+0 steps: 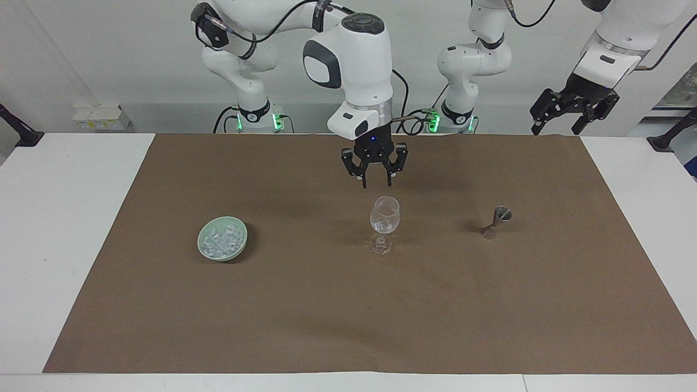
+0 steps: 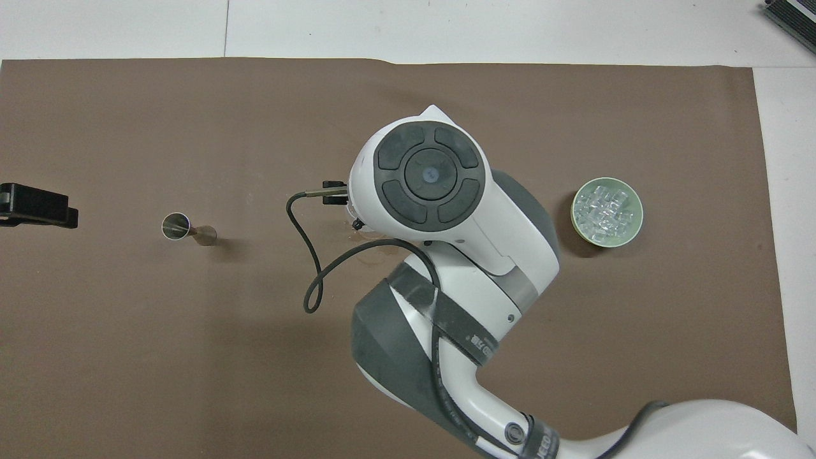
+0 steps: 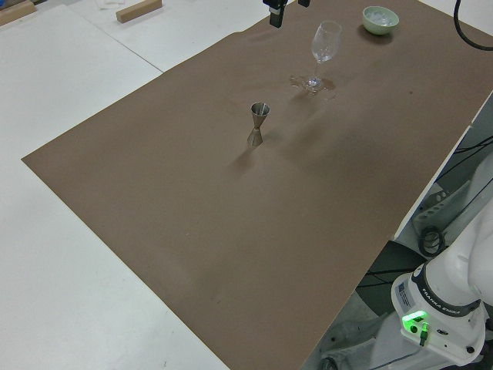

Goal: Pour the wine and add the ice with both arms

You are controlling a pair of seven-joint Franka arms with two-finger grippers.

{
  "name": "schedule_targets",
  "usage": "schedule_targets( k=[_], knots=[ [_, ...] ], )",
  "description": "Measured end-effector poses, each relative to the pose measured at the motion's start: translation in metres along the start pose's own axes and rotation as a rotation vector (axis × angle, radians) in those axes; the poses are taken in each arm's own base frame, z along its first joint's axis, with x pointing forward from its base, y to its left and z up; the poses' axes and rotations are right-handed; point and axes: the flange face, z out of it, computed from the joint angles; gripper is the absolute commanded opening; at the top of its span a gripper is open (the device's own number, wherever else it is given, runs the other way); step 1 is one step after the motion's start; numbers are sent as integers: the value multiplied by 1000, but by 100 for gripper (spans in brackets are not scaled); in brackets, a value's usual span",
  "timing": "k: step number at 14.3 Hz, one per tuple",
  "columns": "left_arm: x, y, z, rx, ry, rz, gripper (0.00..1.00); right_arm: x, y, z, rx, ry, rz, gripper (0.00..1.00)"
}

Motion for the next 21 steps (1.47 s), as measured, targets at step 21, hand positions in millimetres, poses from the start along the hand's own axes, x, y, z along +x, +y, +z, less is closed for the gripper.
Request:
schedule_targets(
  k=[21],
  knots=[
    [-8,-3,7,1,-39,51,100,16,315,-122,-149,-208,128,100]
  ],
)
